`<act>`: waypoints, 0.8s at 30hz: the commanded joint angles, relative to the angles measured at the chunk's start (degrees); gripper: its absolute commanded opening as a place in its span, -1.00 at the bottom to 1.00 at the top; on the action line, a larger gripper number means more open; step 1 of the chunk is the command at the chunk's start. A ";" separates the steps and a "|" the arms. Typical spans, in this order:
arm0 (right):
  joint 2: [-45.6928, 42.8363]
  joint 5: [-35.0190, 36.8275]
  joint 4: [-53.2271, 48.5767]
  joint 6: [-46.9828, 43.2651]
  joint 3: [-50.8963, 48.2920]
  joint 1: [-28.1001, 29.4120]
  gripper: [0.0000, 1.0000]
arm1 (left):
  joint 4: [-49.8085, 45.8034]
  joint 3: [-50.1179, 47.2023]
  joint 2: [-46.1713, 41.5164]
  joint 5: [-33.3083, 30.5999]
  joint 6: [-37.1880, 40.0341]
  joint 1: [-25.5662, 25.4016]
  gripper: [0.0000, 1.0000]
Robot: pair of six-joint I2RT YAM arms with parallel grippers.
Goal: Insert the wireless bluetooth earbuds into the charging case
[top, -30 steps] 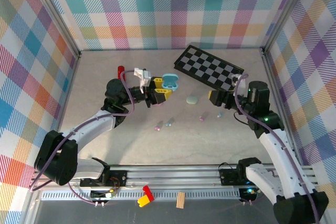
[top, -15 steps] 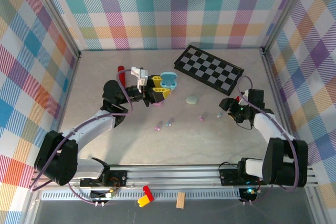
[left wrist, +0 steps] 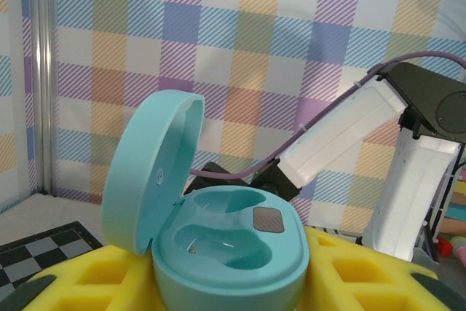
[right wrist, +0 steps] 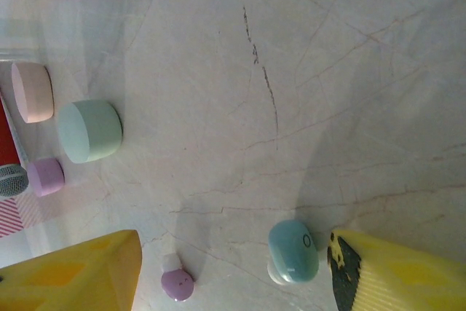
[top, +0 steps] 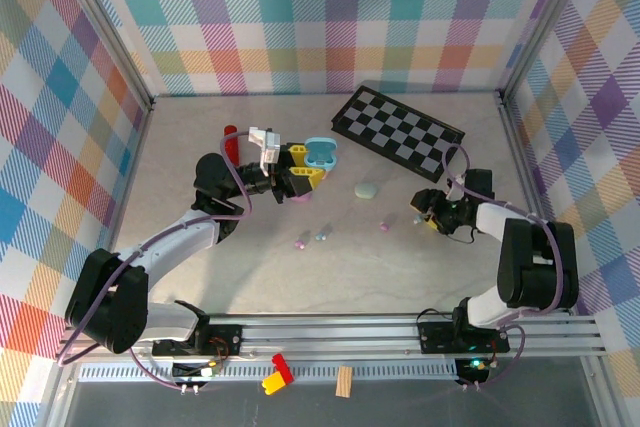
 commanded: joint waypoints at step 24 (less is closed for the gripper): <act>4.61 -6.64 -2.07 -1.23 3.33 -0.17 -0.01 | -2.14 -1.07 -2.97 0.87 3.00 0.52 -0.13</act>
